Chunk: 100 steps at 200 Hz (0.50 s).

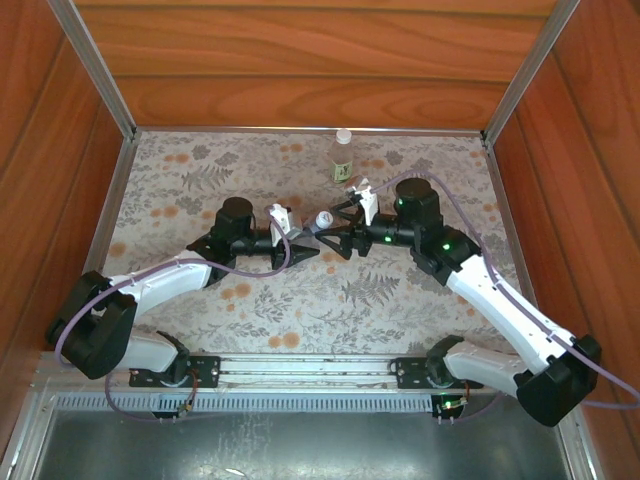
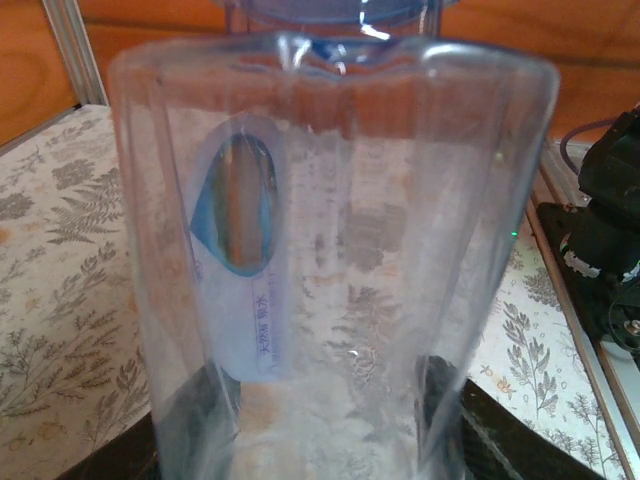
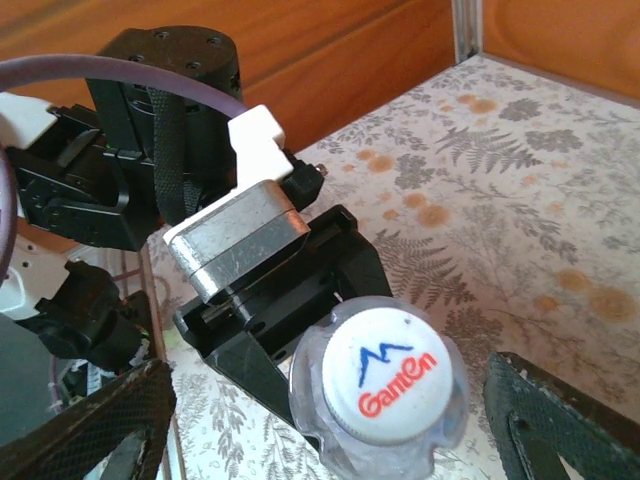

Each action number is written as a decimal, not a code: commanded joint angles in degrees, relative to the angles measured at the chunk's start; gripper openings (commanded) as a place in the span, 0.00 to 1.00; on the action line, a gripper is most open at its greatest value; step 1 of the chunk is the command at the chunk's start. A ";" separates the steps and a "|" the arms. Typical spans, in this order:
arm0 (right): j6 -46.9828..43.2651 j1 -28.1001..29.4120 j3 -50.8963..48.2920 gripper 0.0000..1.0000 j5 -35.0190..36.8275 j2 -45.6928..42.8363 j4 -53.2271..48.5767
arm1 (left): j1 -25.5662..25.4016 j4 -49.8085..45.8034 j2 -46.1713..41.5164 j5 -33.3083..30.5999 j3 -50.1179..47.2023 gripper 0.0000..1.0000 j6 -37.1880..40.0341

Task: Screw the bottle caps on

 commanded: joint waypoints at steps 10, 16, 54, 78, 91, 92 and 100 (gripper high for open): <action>-0.13 -0.48 -0.89 0.83 -5.55 2.46 2.82 | 0.04 1.49 -1.35 1.95 1.77 0.49 -1.40; -0.25 -0.52 -0.90 0.83 -5.98 2.96 2.79 | 0.01 1.46 -1.38 1.90 1.84 0.49 -1.55; -1.45 -0.53 -0.83 0.76 -6.92 5.16 2.65 | -0.02 1.50 -0.88 1.86 2.81 0.49 -3.26; -2.95 -0.48 -0.33 0.65 -7.23 5.93 1.35 | -0.04 1.51 -0.65 1.95 2.91 0.49 -3.08; -4.32 -0.49 0.20 0.66 -7.48 6.61 -0.21 | -0.12 1.50 -0.74 2.16 2.98 0.49 -2.96; -4.39 -0.53 0.27 0.66 -7.45 6.64 -0.32 | -0.13 1.47 -0.74 2.18 2.95 0.49 -2.99; -4.81 -0.49 0.44 0.68 -7.20 6.98 -0.88 | -0.19 1.47 -0.91 2.29 3.09 0.49 -2.92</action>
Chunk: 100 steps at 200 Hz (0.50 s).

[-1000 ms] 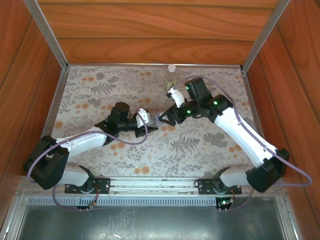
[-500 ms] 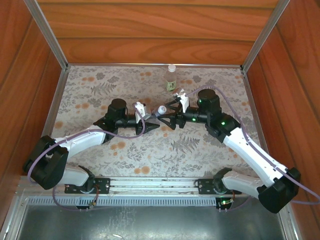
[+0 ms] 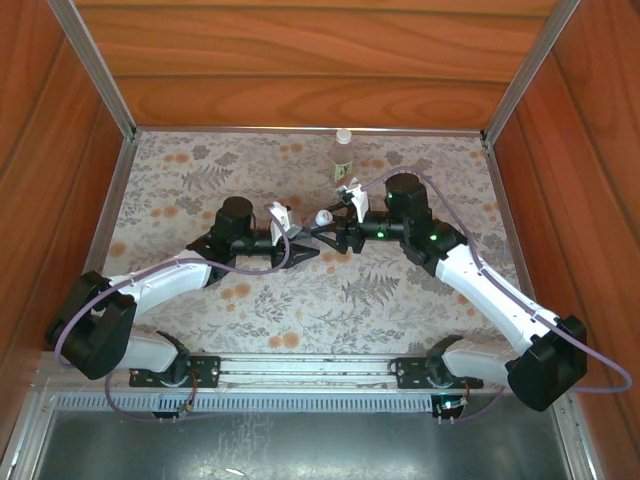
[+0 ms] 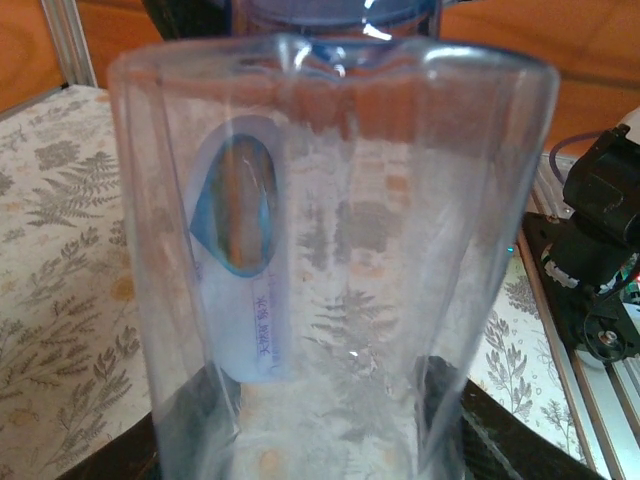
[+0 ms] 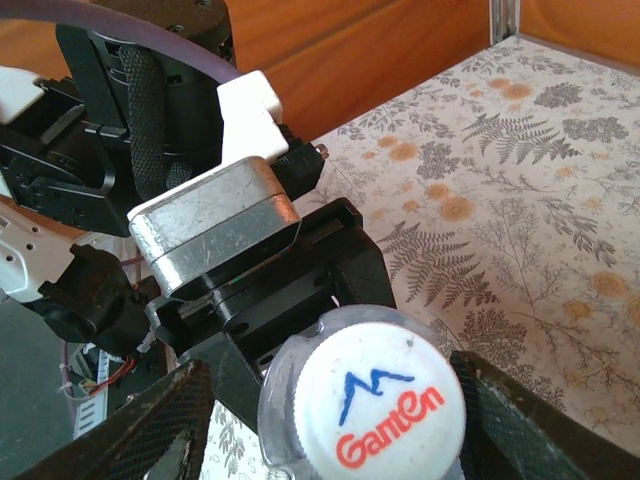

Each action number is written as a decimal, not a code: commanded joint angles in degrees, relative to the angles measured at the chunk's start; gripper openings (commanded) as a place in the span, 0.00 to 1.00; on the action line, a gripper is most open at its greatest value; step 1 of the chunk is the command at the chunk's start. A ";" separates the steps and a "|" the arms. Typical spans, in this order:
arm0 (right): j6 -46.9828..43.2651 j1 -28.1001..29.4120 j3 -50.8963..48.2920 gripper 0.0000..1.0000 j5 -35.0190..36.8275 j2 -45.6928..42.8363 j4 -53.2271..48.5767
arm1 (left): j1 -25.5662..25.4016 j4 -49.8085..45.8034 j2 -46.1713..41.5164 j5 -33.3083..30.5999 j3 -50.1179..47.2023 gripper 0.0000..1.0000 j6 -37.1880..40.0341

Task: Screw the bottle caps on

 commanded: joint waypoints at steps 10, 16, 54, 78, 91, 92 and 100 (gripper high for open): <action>-2.48 0.16 0.57 0.72 -1.97 1.83 -3.63 | -0.20 2.66 -0.91 1.79 2.78 0.49 -0.24; -2.48 0.19 0.56 0.74 -1.67 2.00 -3.53 | -0.25 2.69 -0.92 1.88 2.78 0.49 -0.23; -2.26 0.18 0.55 0.73 1.56 2.74 -2.78 | -0.24 2.66 -0.92 1.84 2.58 0.49 -0.26; -2.13 0.13 0.66 0.63 -0.13 3.07 -2.77 | -0.30 2.66 -0.81 1.79 2.56 0.49 -0.07; -1.90 0.14 0.66 0.58 -0.70 2.94 -2.46 | -0.30 2.70 -0.64 1.76 2.53 0.49 0.22; -1.88 0.17 0.66 0.58 -0.78 2.92 -2.44 | -0.31 2.71 -0.62 1.73 2.53 0.49 0.28; -1.86 0.14 0.65 0.56 -1.27 2.82 -2.43 | -0.30 2.68 -0.37 1.70 2.61 0.49 0.33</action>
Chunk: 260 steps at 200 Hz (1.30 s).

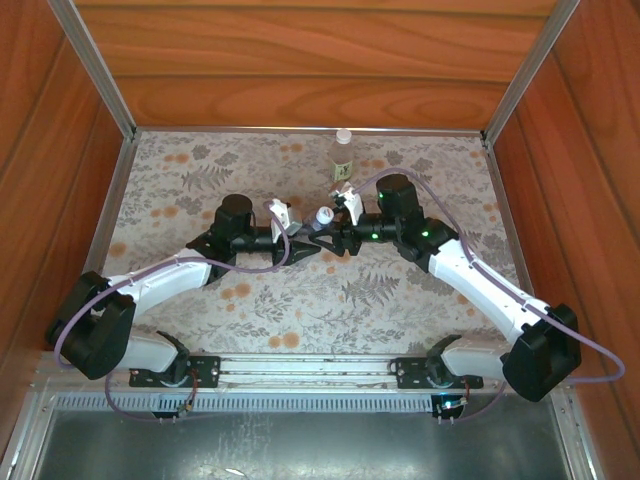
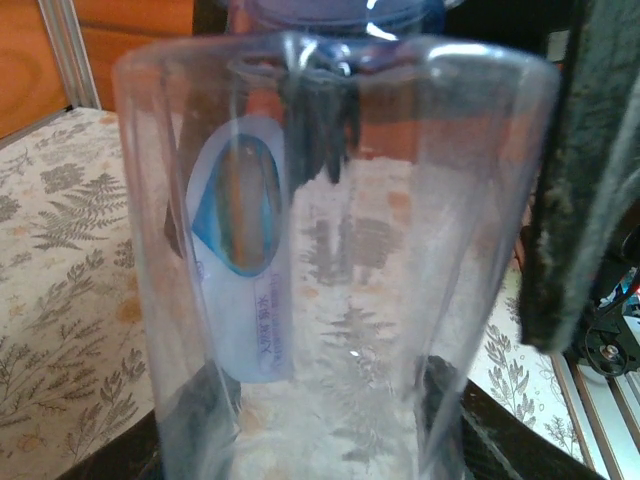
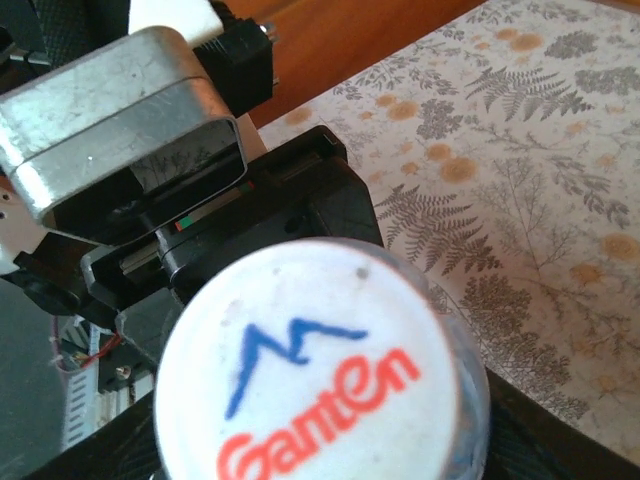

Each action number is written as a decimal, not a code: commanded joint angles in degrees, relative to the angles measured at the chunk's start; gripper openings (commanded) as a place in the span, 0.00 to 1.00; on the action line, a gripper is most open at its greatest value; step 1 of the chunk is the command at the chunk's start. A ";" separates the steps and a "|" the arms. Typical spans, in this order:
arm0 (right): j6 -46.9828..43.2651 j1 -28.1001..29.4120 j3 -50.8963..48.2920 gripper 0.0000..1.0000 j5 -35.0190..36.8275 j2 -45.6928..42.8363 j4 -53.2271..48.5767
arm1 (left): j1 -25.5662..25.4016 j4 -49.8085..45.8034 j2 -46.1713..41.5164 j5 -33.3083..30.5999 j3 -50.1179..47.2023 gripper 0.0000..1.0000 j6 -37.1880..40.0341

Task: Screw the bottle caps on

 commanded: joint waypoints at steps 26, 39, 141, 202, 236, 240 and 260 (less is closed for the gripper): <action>0.11 0.13 0.35 0.52 -0.87 -0.70 -0.09 | -0.31 1.57 0.28 1.33 1.58 0.58 1.08; -0.02 0.12 0.20 0.51 0.48 -1.01 -0.16 | -0.38 1.50 -0.08 1.00 0.93 0.79 2.37; 2.89 -4.32 -5.19 0.42 34.23 3.97 9.88 | -1.37 2.33 -10.13 -29.36 -9.58 1.00 -5.31; 2.29 -13.07 2.88 0.40 41.46 19.75 19.02 | -5.19 12.06 -3.96 -41.55 -12.27 1.00 -8.35; -0.44 -15.92 9.23 0.40 42.05 28.75 18.81 | -6.42 14.96 -1.40 -42.08 -12.25 1.00 -9.31; -0.87 -16.07 9.98 0.40 42.35 29.49 18.42 | -6.55 15.22 -1.20 -42.08 -12.26 1.00 -9.27; -1.87 -16.55 11.65 0.40 42.15 31.66 17.76 | -6.95 16.07 -0.30 -42.29 -12.30 1.00 -9.98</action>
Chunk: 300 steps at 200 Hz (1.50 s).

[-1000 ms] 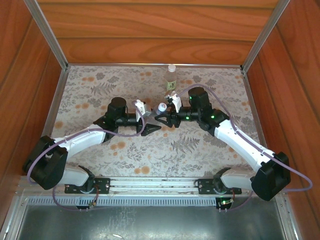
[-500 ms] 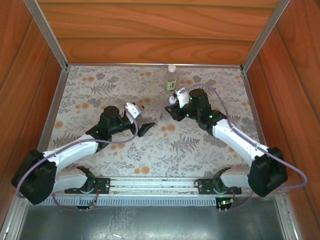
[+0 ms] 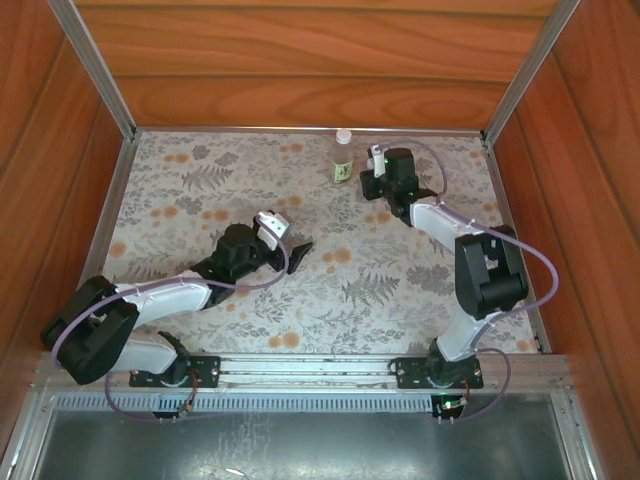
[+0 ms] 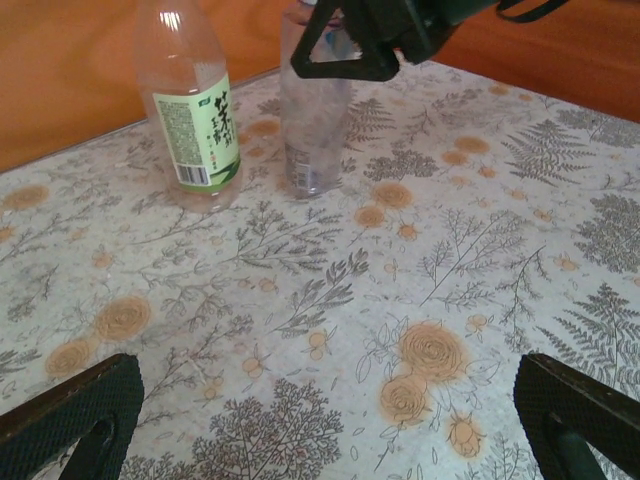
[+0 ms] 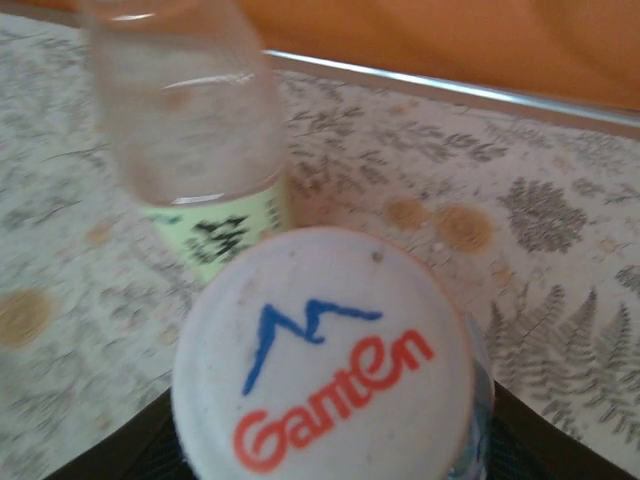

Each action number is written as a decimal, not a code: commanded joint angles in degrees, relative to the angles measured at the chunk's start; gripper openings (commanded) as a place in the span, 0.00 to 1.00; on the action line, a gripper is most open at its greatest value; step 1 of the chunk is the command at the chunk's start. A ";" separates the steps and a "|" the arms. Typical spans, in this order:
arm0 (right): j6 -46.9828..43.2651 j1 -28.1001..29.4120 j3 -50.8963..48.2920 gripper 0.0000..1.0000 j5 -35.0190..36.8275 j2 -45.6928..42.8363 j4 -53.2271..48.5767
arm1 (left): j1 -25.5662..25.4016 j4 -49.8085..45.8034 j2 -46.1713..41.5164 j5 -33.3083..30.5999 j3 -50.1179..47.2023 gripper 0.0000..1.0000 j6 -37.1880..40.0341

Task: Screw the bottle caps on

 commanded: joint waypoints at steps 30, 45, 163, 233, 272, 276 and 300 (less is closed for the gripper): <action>-2.29 -1.19 2.69 0.43 0.49 3.66 -0.09 | -0.76 4.41 1.43 -1.90 -0.39 1.00 -2.46; -2.45 -1.30 2.70 0.51 0.66 3.44 -0.48 | -0.84 4.52 1.12 -2.24 -0.60 1.00 -2.41; -2.47 -1.77 -8.04 1.00 0.20 -19.83 -1.69 | 9.00 -1.04 -13.21 -5.68 -6.16 1.00 0.01; -1.73 -5.63 -33.69 1.00 6.36 -35.67 11.15 | 24.91 -10.19 -18.78 -10.68 -7.80 1.00 5.15; 0.20 -9.11 -40.76 1.00 8.63 -26.79 27.51 | 33.18 -8.02 -11.46 -12.33 -8.09 1.00 5.97; 0.06 -9.47 -40.91 1.00 8.74 -25.71 28.34 | 34.10 -6.81 -10.50 -12.34 -8.50 1.00 5.71; -0.22 -12.00 -41.27 1.00 8.09 -20.71 33.98 | 39.74 5.02 -4.93 -10.76 -12.25 1.00 2.26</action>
